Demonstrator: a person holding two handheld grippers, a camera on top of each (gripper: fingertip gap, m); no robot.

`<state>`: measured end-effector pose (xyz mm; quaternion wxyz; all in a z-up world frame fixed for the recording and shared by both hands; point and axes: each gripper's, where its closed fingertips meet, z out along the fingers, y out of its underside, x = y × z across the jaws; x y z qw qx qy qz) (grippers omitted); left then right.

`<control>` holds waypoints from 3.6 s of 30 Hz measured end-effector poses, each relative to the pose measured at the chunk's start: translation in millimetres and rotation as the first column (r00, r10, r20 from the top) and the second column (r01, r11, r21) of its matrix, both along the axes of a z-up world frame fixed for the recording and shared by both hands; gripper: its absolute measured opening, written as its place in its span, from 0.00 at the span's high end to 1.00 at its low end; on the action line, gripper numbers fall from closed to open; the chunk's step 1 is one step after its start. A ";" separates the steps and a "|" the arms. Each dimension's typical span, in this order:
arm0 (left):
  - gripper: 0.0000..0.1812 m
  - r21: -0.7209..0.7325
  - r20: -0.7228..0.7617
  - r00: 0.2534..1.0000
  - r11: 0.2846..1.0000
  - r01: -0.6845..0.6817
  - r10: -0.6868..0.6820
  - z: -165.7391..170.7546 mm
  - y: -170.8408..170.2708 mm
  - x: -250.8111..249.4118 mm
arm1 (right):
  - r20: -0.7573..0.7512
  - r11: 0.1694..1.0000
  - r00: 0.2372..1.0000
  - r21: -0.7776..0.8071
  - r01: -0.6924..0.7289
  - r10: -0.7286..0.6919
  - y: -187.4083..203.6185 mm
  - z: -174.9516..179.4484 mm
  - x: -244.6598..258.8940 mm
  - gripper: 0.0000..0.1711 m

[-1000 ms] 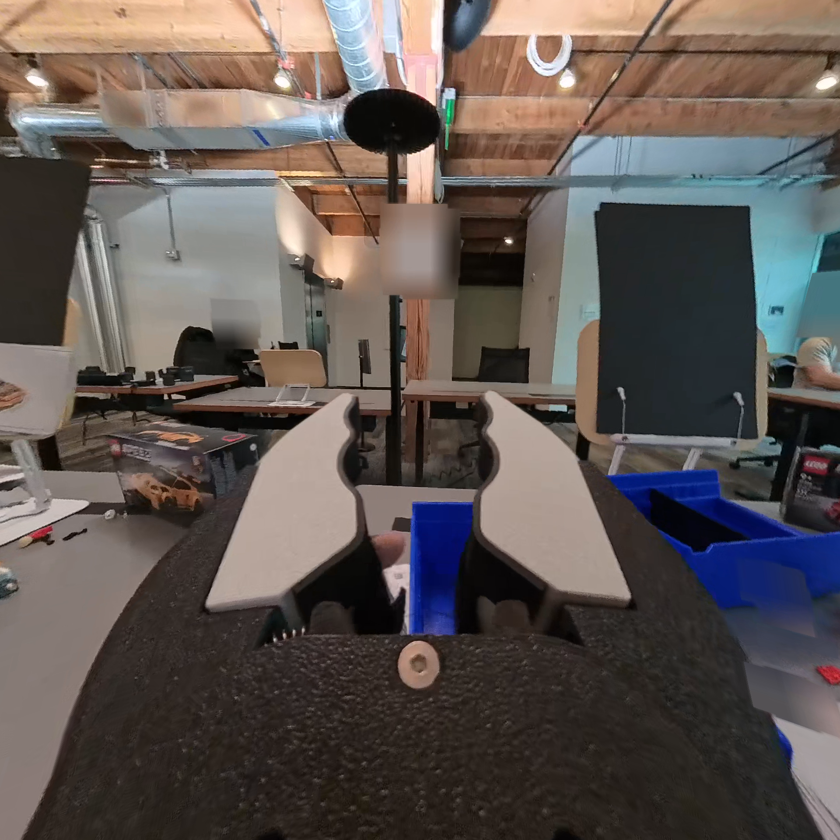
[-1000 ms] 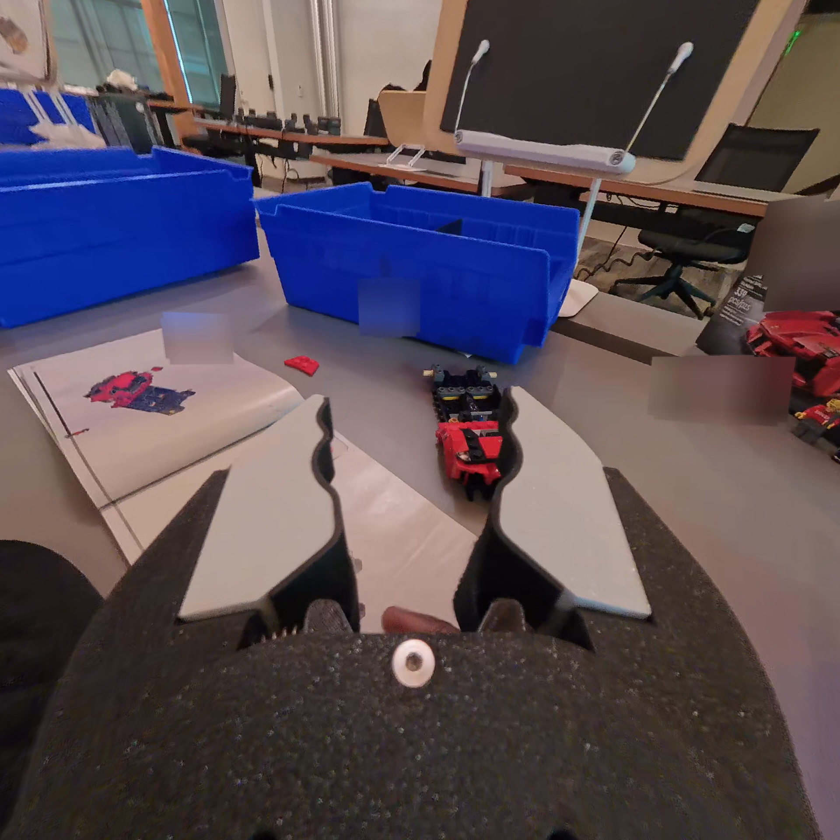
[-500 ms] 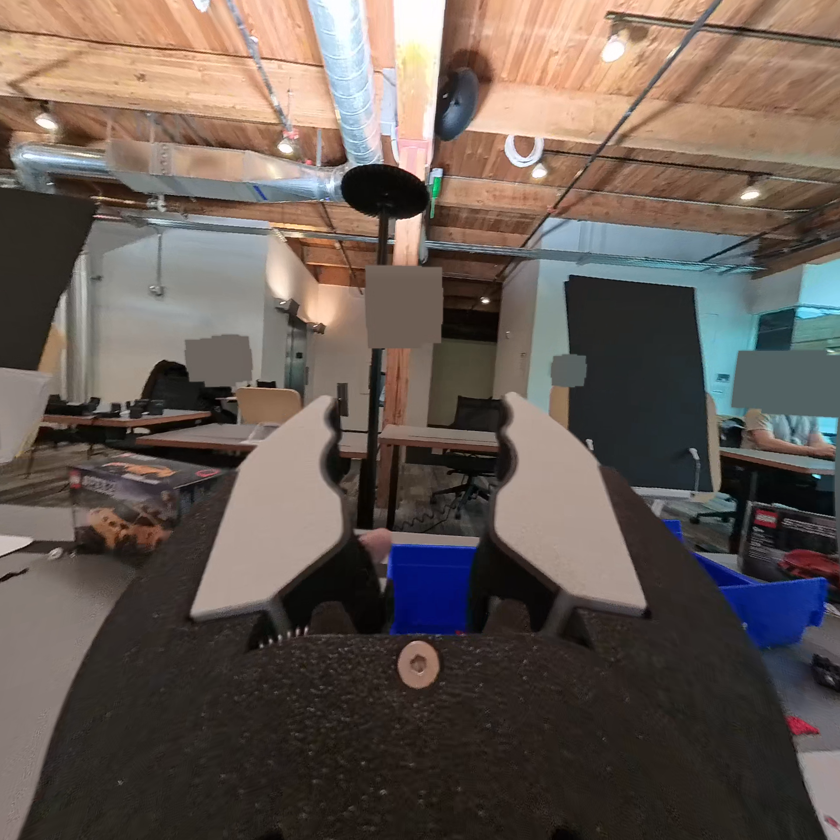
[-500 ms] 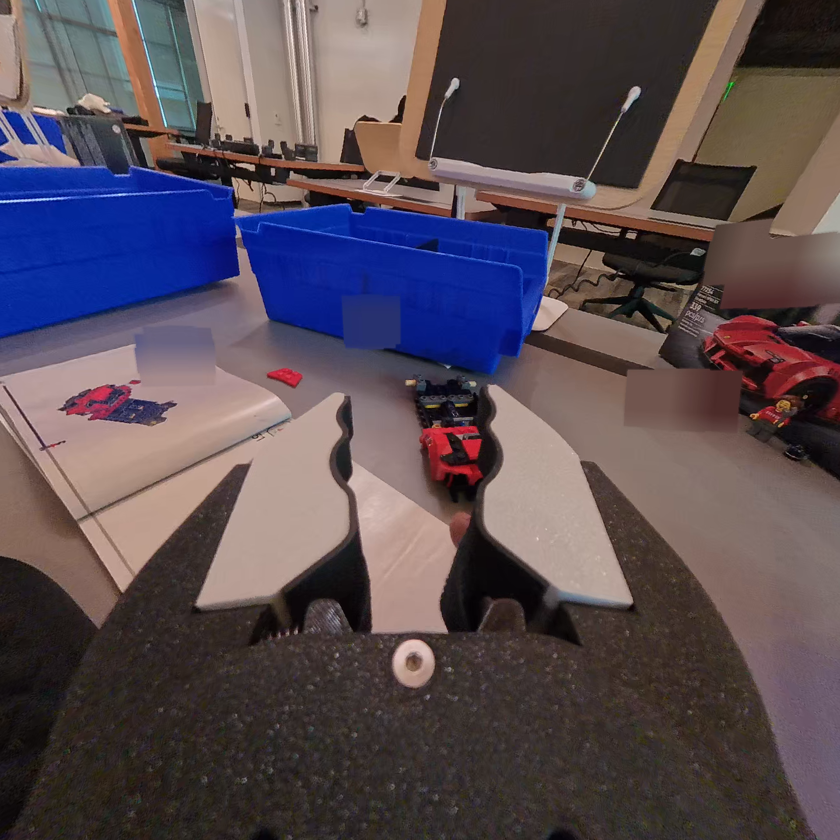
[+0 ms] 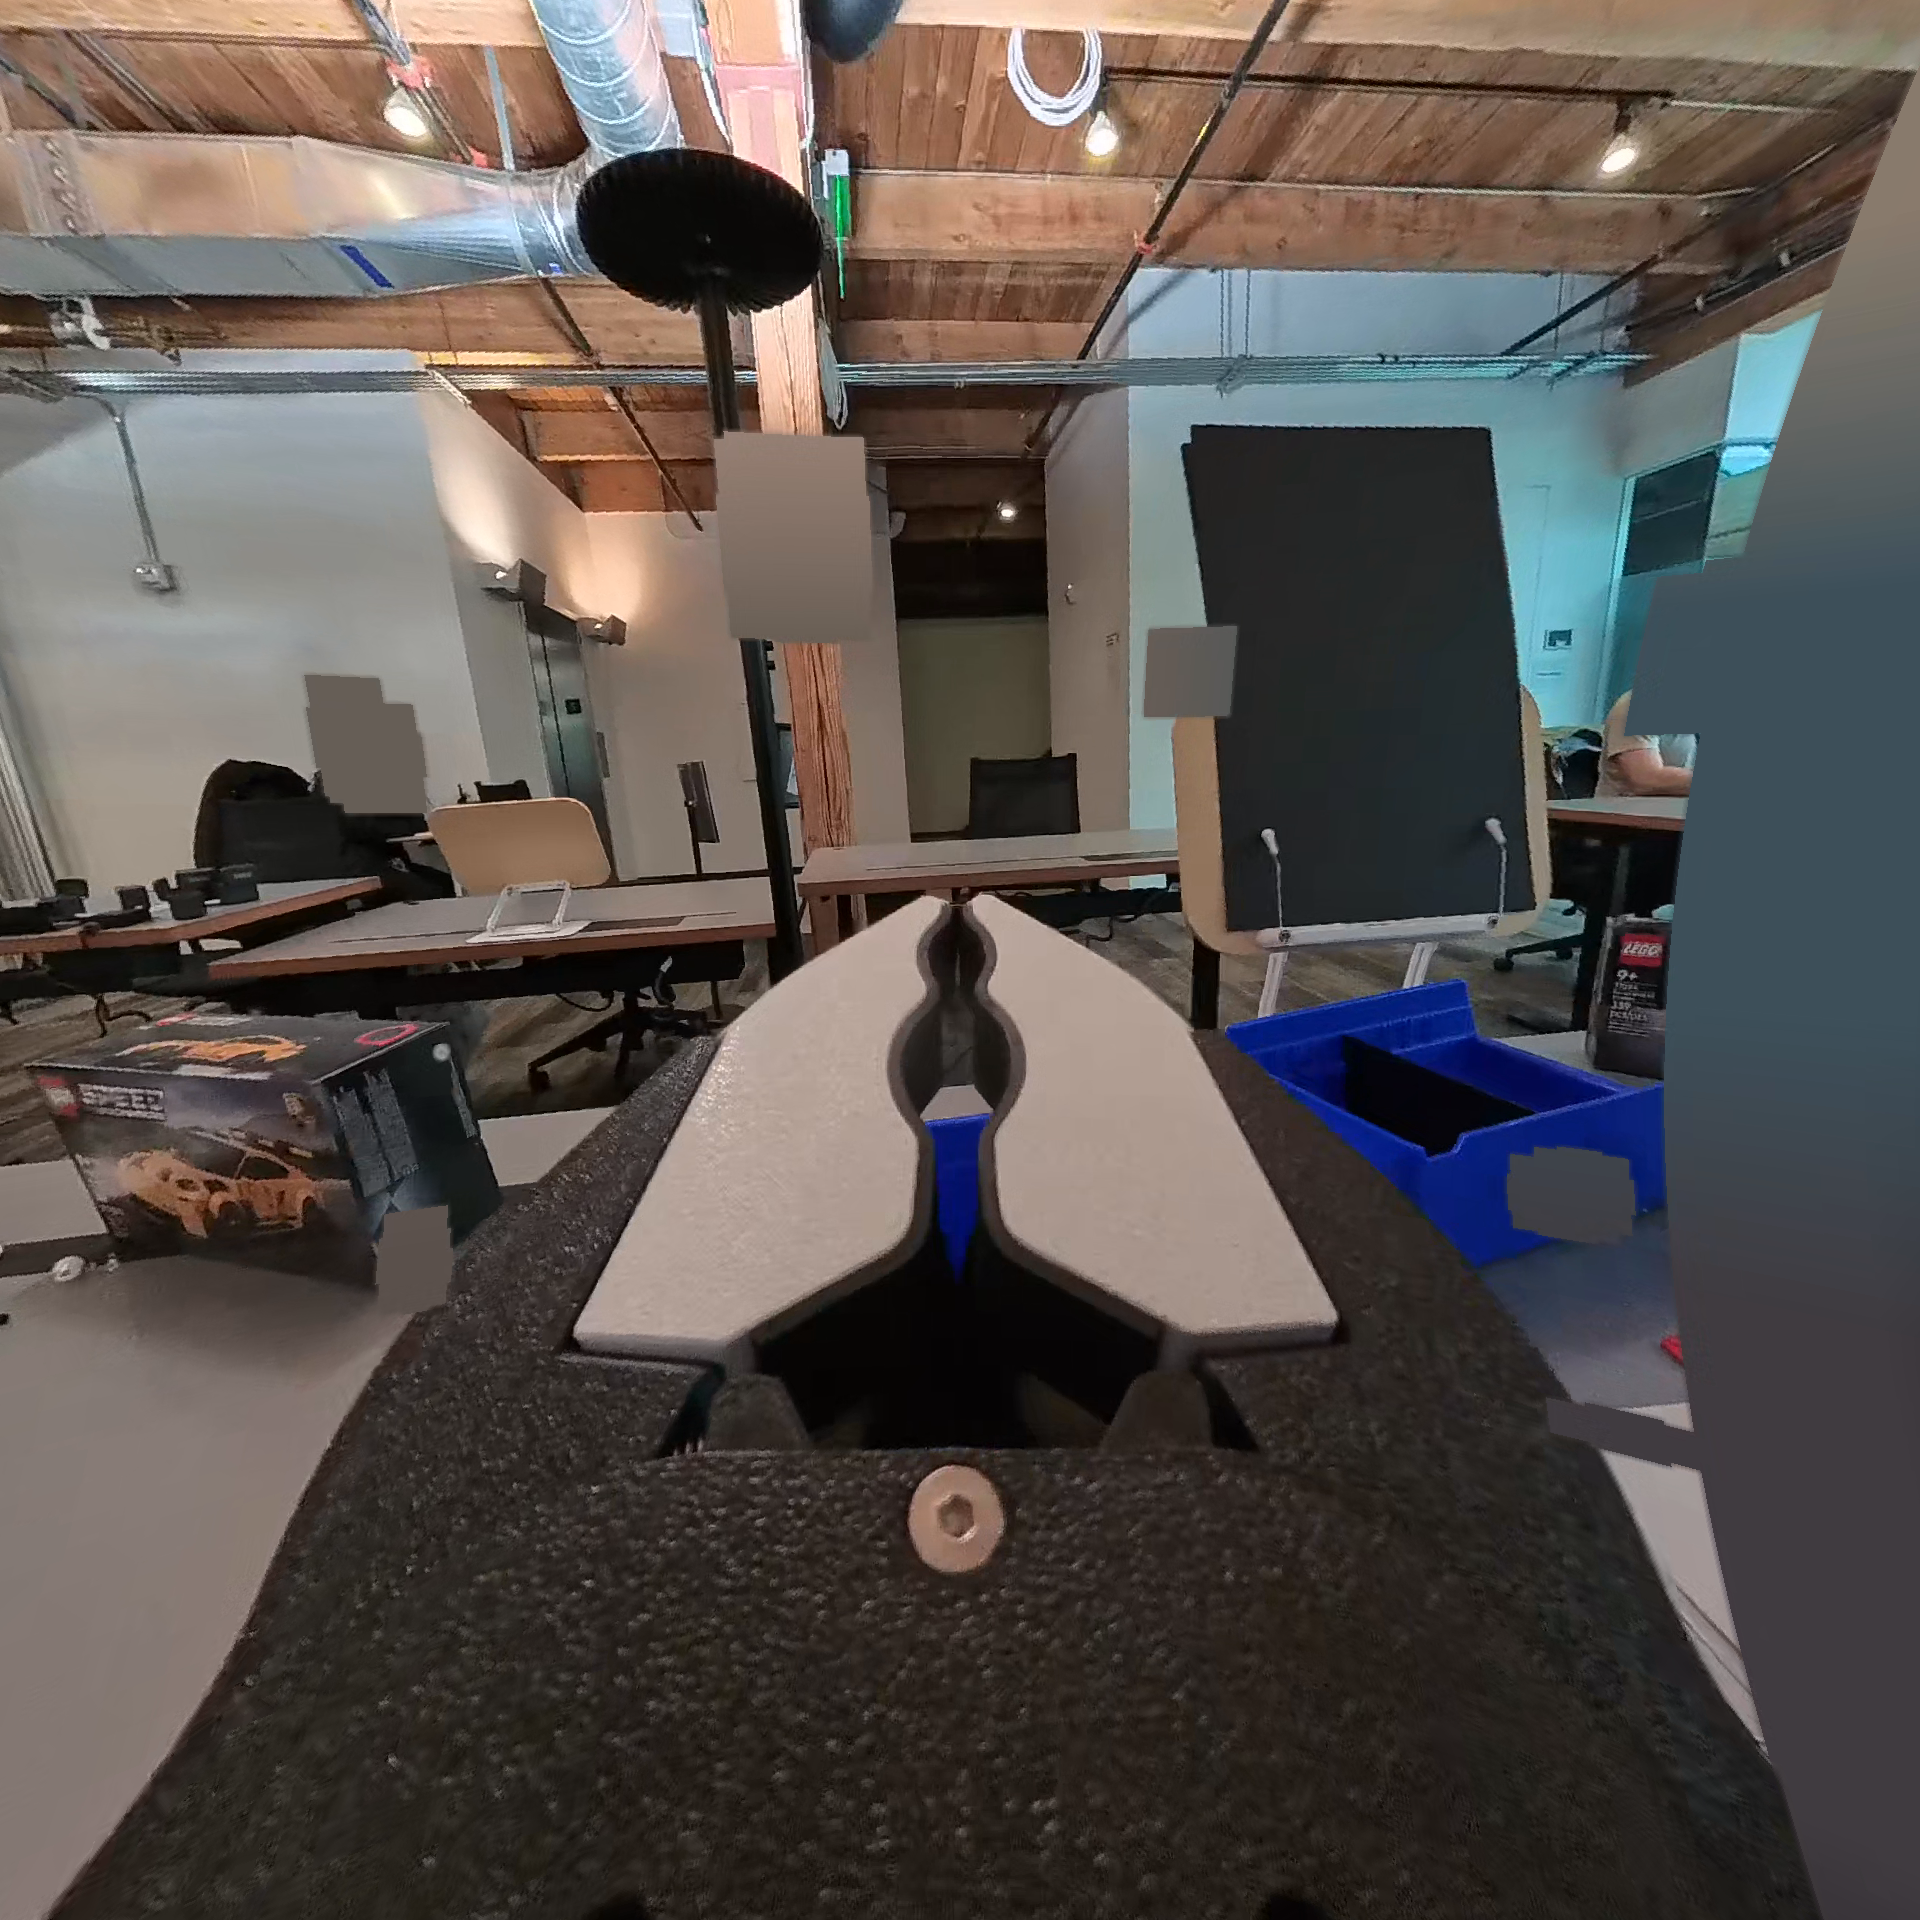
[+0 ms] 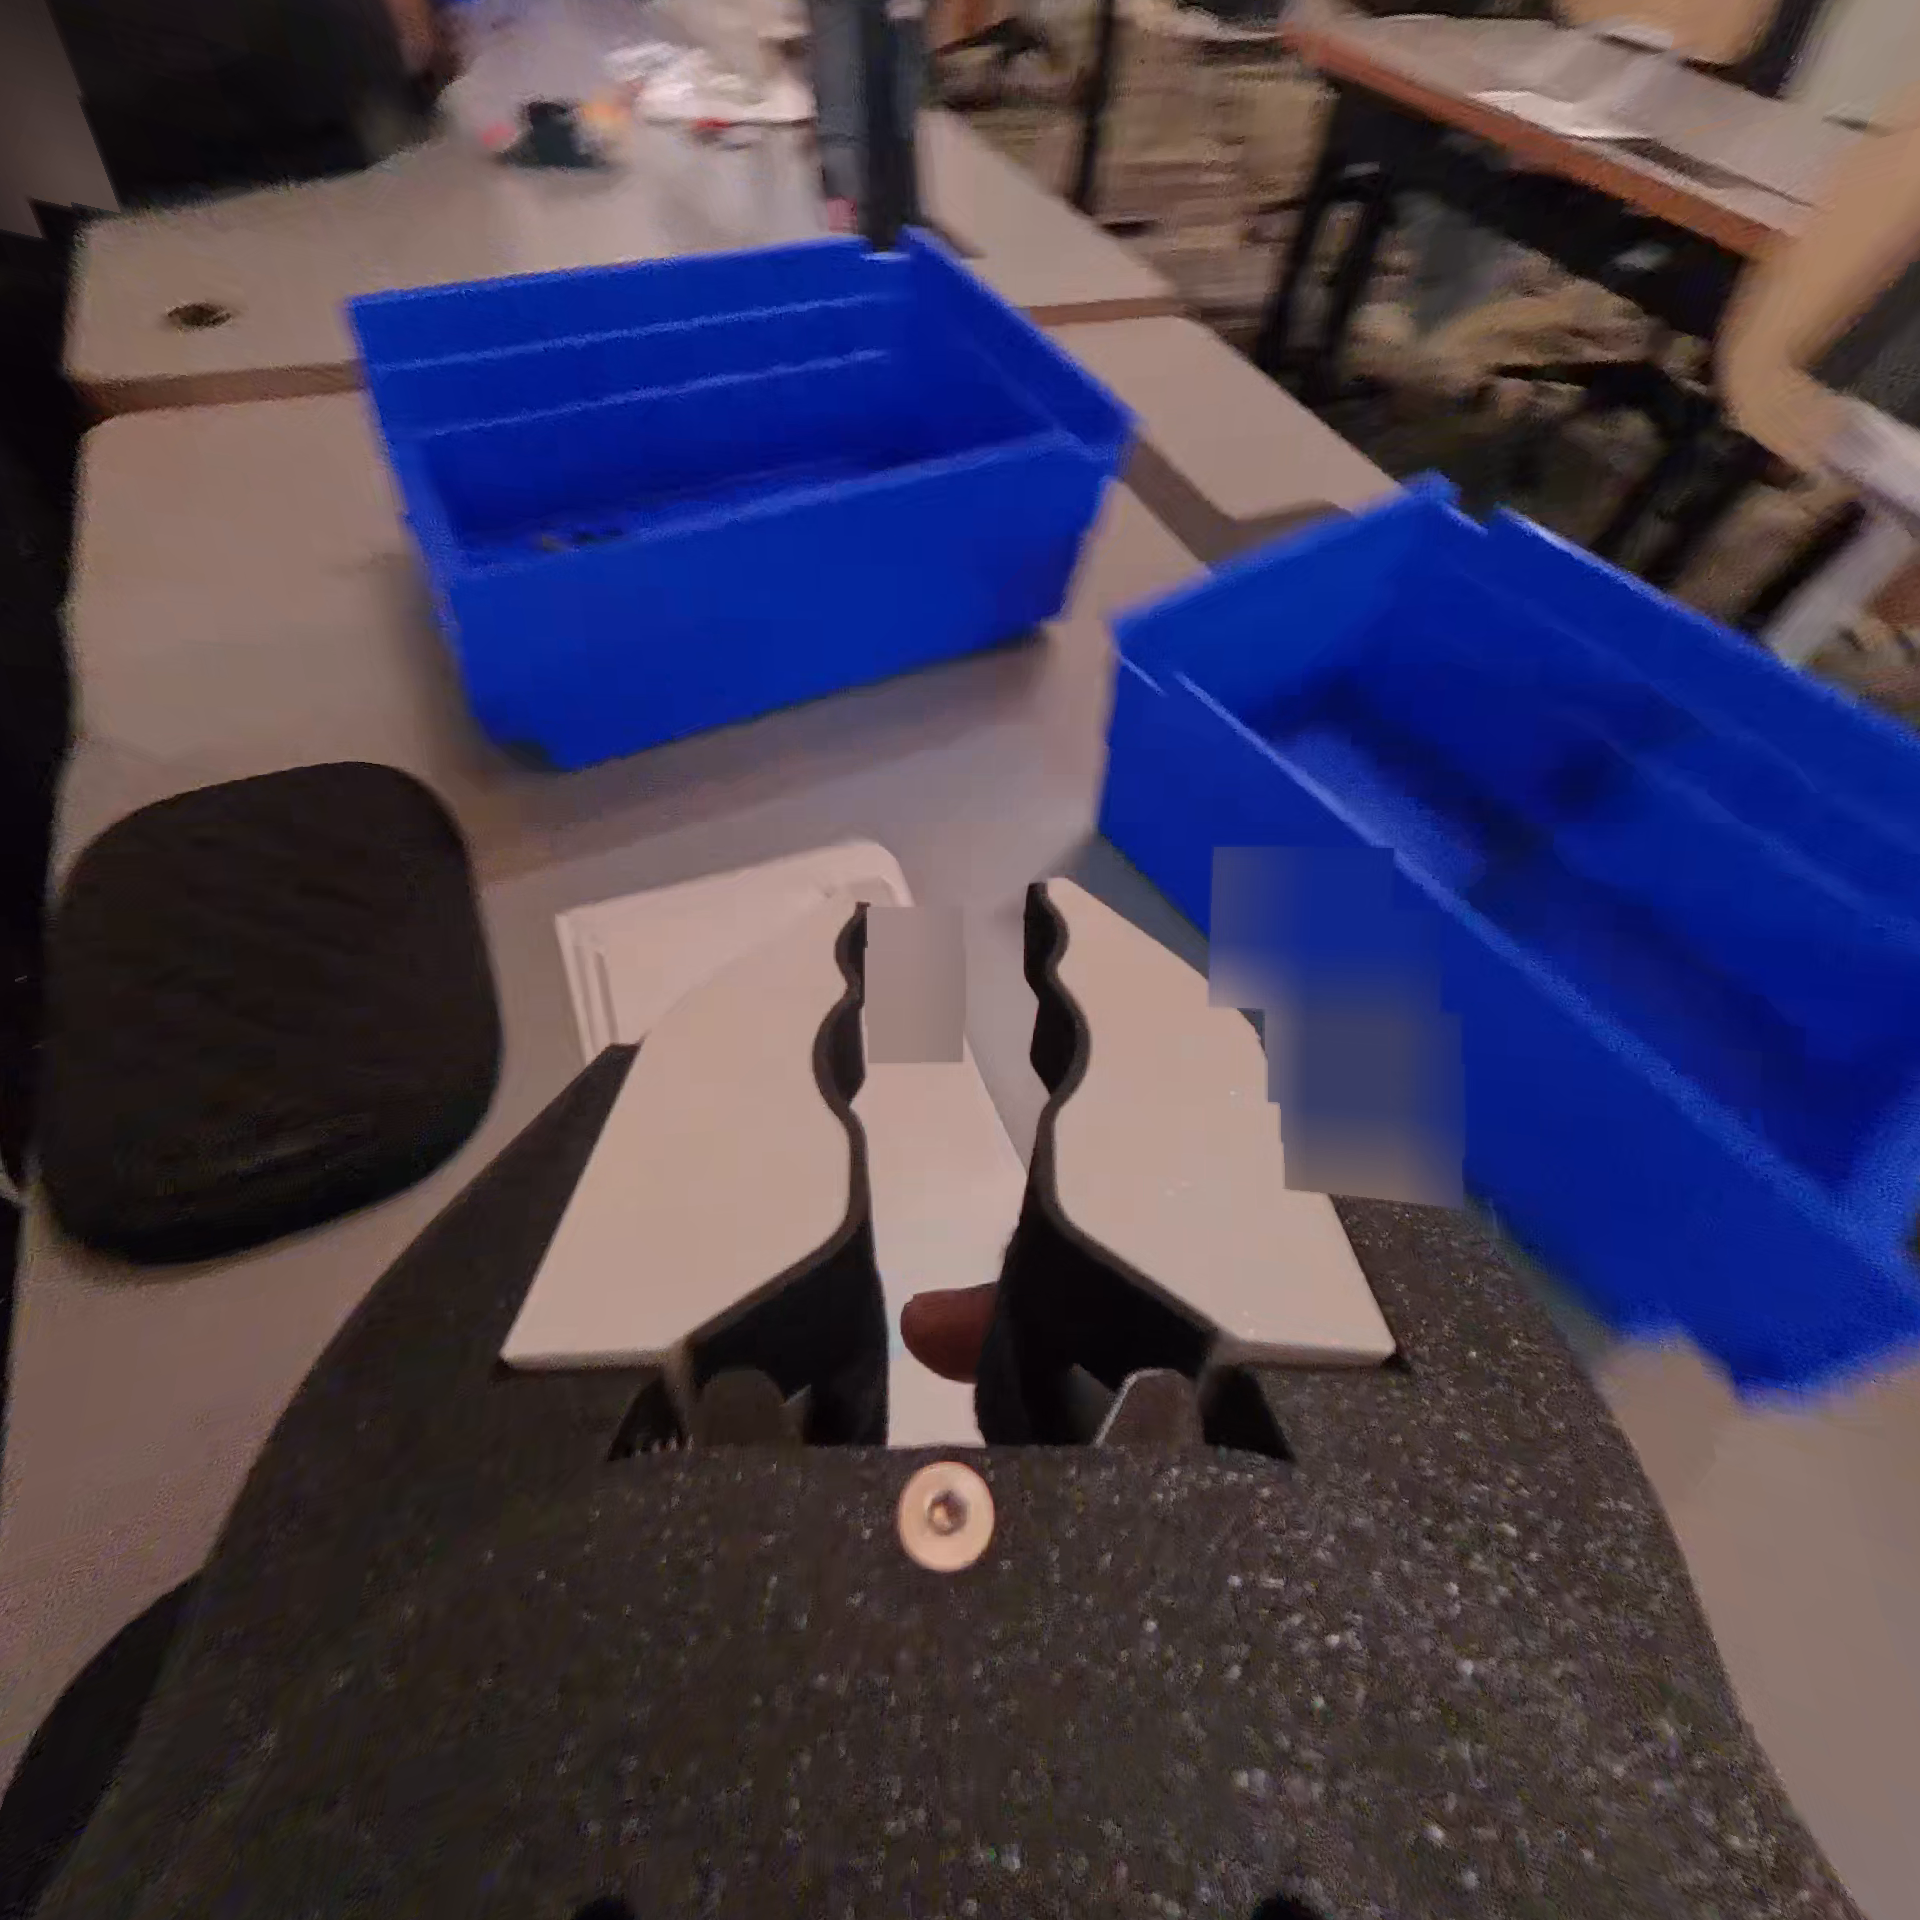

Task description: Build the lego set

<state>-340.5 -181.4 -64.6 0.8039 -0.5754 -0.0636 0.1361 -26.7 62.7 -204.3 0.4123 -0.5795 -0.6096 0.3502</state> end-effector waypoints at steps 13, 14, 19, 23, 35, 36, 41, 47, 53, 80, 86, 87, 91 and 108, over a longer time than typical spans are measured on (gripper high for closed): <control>0.98 -0.018 0.069 0.993 0.996 0.093 -0.091 -14.1 2.4 -8.3 | -0.009 0.947 0.971 0.221 -0.232 0.240 -59.2 79.0 -93.4 0.99; 0.97 -0.029 0.064 0.994 0.995 0.092 -0.090 -14.7 4.0 -7.1 | -0.008 0.951 0.974 0.220 -0.218 0.226 -56.5 75.2 -92.0 0.99; 0.97 -0.047 0.030 0.997 0.996 0.074 -0.072 -13.1 9.1 -2.5 | -0.037 0.953 0.972 0.208 -0.220 0.233 -55.9 65.3 -88.8 0.99; 0.96 -0.069 0.025 0.997 0.995 0.069 -0.067 -15.6 14.6 -1.7 | -0.017 0.955 0.972 0.192 -0.228 0.235 -51.8 63.0 -90.2 0.99; 0.96 -0.132 0.003 0.998 0.989 0.067 -0.067 -24.1 30.4 0.8 | 0.013 0.952 0.966 0.166 -0.257 0.259 -47.8 50.9 -103.0 0.97; 0.96 -0.135 0.001 0.998 0.989 0.065 -0.065 -24.5 30.8 0.5 | 0.017 0.952 0.966 0.167 -0.258 0.259 -47.0 50.0 -104.3 0.97; 0.95 -0.142 0.003 0.998 0.988 0.058 -0.058 -26.6 31.9 -2.0 | 0.108 0.956 0.960 0.119 -0.270 0.258 -42.5 35.6 -115.1 0.95; 0.95 -0.155 -0.003 0.999 0.987 0.042 -0.043 -28.2 31.3 -3.8 | 0.344 0.891 0.823 -0.128 -0.436 0.452 -61.6 -1.7 -155.2 0.55; 0.95 -0.134 0.003 1.000 0.991 0.030 -0.029 -28.7 23.3 -11.6 | 0.525 0.830 0.645 -0.297 -0.473 0.556 -69.7 -29.2 -231.4 0.30; 0.94 -0.047 0.111 0.993 0.998 -0.042 0.047 -40.0 -5.3 -55.7 | 0.959 0.903 0.153 -0.161 -0.398 0.238 -16.7 -149.8 -297.6 0.14; 0.94 -0.053 0.111 0.993 0.998 -0.037 0.042 -40.8 -2.2 -54.8 | 0.896 0.852 0.162 -0.319 -0.414 0.414 -44.0 -139.0 -290.3 0.14; 0.94 -0.056 0.111 0.993 0.998 -0.037 0.043 -41.1 -1.6 -54.7 | 0.869 0.824 0.151 -0.372 -0.427 0.471 -55.0 -133.1 -286.0 0.14; 0.94 -0.059 0.109 0.993 0.998 -0.037 0.043 -41.1 -0.8 -54.1 | 0.867 0.833 0.264 -0.255 -0.492 0.422 -42.5 -117.3 -299.2 0.30; 0.94 -0.074 0.102 0.994 0.997 -0.025 0.033 -42.5 4.5 -51.8 | 0.935 0.887 0.297 -0.040 -0.460 0.196 1.1 -143.1 -322.3 0.86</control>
